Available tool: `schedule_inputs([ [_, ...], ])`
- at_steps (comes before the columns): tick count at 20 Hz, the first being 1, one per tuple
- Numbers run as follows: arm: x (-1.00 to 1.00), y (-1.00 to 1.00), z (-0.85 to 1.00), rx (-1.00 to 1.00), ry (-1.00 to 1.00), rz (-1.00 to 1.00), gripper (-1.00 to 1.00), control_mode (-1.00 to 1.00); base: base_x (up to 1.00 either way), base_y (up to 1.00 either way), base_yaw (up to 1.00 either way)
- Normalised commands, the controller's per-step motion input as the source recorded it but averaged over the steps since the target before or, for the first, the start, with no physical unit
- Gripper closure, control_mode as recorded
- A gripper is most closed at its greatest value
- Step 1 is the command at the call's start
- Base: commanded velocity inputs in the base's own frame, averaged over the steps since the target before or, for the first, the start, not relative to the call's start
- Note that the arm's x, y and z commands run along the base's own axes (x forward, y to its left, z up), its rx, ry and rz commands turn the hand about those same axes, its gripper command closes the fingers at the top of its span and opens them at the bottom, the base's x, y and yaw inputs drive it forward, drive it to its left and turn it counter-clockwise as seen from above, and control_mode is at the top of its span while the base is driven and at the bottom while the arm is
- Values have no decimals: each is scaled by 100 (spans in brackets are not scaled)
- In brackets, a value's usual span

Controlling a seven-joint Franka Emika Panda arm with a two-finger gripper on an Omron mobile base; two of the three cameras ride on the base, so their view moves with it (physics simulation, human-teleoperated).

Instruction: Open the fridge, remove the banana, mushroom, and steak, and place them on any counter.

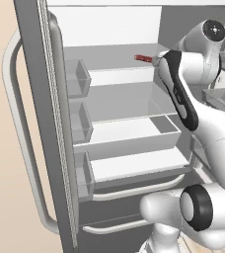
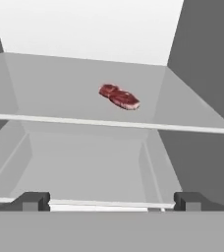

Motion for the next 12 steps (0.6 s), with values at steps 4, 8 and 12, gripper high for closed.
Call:
schedule_inputs([
  [4, 62, -13, 0, 0, 0, -7, -100, -100, 0, 0, 0],
  [8, 64, -14, 0, 0, 2, -5, -100, -100, 0, 0, 0],
  [12, 66, 0, -16, 0, 14, 3, -100, -100, 0, 0, 0],
])
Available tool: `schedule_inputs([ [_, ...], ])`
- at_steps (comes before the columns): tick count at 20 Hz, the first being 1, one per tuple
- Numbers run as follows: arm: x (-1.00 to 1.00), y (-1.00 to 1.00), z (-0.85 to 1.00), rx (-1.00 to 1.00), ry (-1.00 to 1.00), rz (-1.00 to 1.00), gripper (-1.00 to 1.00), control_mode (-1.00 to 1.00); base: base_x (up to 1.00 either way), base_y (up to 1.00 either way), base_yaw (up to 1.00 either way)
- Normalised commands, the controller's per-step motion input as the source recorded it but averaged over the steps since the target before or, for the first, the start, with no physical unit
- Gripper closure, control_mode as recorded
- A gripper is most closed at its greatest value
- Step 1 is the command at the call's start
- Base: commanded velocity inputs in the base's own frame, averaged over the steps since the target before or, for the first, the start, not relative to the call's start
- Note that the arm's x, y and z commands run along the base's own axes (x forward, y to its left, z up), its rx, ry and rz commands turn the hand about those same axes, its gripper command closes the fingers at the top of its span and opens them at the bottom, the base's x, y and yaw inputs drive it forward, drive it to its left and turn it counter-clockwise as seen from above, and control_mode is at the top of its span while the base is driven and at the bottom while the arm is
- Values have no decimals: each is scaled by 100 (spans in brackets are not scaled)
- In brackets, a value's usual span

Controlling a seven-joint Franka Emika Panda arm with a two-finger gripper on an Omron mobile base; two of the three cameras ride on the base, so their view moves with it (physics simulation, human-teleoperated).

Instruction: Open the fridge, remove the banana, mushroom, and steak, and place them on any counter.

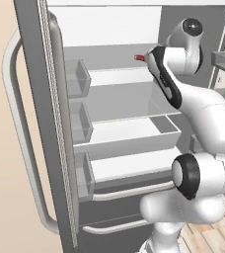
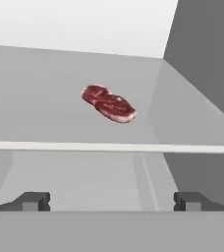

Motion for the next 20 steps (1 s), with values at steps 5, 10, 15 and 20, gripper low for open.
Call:
schedule_inputs([
  [5, 50, -5, -22, 0, 17, 16, -100, -100, 0, 0, 0],
  [10, 22, -14, -12, 0, 7, 19, -100, -100, 0, 0, 0],
  [15, 8, -19, -10, 0, 0, 10, -100, -100, 0, 0, 0],
  [20, 22, -1, -21, 0, 0, 3, -100, -100, 0, 0, 0],
])
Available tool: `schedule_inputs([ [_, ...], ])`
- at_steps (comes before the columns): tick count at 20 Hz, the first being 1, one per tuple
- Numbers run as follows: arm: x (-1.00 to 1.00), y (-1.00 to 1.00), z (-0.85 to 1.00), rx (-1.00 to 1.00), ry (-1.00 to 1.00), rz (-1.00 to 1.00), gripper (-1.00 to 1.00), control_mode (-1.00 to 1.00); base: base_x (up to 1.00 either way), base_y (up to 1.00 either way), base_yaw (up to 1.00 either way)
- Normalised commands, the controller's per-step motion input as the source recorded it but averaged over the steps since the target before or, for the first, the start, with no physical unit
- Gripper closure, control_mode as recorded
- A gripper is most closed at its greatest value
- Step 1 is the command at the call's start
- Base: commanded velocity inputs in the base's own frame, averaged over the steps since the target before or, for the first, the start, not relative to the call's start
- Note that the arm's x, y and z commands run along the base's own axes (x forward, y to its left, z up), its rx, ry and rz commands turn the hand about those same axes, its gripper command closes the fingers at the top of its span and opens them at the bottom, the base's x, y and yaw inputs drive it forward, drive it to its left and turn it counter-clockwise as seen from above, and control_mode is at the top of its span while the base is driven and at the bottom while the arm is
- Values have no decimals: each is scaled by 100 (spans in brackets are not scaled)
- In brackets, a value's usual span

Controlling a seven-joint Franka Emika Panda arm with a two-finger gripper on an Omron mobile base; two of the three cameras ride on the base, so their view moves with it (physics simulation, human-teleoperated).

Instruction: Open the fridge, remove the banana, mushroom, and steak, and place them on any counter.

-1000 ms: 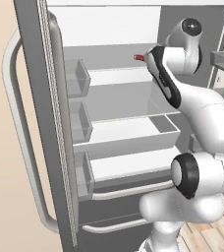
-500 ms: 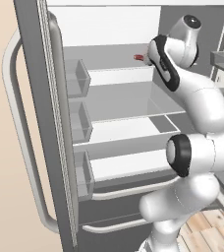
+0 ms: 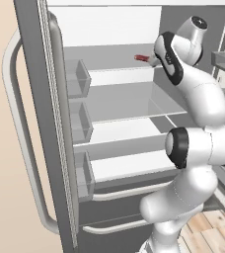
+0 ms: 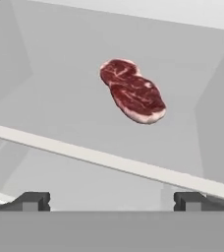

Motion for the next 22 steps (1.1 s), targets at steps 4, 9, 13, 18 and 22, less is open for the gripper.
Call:
schedule_inputs([
  [4, 28, 0, -27, 0, 1, 1, -100, -100, 0, 0, 0],
  [9, 31, 0, -16, 0, 0, 0, -100, -100, 0, 0, 0],
  [13, 10, -1, 1, 0, -1, 0, -100, -100, 0, 0, 0],
  [18, 10, 0, 4, 0, 0, 0, -100, -100, 0, 0, 0],
  [22, 50, 0, 0, 0, 1, 0, -100, -100, 0, 0, 0],
])
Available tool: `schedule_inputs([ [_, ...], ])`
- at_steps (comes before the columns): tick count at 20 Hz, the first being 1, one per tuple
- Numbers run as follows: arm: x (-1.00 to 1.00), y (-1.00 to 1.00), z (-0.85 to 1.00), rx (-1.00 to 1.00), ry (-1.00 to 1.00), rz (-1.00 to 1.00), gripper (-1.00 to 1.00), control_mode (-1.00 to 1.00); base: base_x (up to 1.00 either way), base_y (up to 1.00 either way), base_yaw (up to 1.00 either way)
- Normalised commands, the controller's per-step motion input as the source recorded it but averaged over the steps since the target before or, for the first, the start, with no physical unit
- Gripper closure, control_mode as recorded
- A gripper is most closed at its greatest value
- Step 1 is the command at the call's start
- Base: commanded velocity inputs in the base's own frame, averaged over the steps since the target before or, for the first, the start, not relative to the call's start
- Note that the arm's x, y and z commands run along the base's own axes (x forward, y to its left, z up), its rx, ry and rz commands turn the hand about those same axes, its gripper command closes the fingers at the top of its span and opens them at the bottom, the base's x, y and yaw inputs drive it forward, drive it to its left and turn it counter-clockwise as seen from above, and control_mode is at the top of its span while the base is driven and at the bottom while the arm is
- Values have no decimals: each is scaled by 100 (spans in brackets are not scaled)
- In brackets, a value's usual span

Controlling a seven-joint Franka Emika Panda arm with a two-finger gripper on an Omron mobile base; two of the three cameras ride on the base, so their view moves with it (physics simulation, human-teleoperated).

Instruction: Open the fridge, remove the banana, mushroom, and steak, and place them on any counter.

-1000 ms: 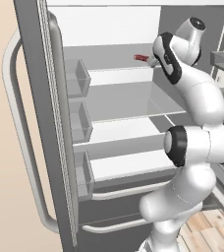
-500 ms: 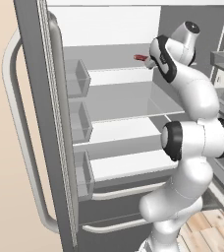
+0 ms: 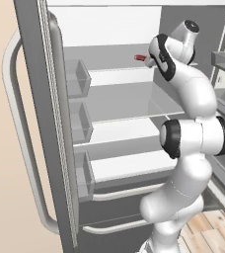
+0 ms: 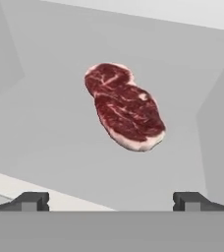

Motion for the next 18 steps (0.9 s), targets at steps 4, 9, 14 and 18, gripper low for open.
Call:
schedule_inputs([
  [4, 47, 0, 1, 0, 0, 0, -100, -100, 0, 0, 0],
  [9, 55, -1, 0, 0, 2, 0, -100, -100, 0, 0, 0],
  [14, 55, -5, 0, 0, 8, 0, -100, -100, 0, 0, 0],
  [18, 54, -7, 0, 0, 13, 0, -100, -100, 0, 0, 0],
])
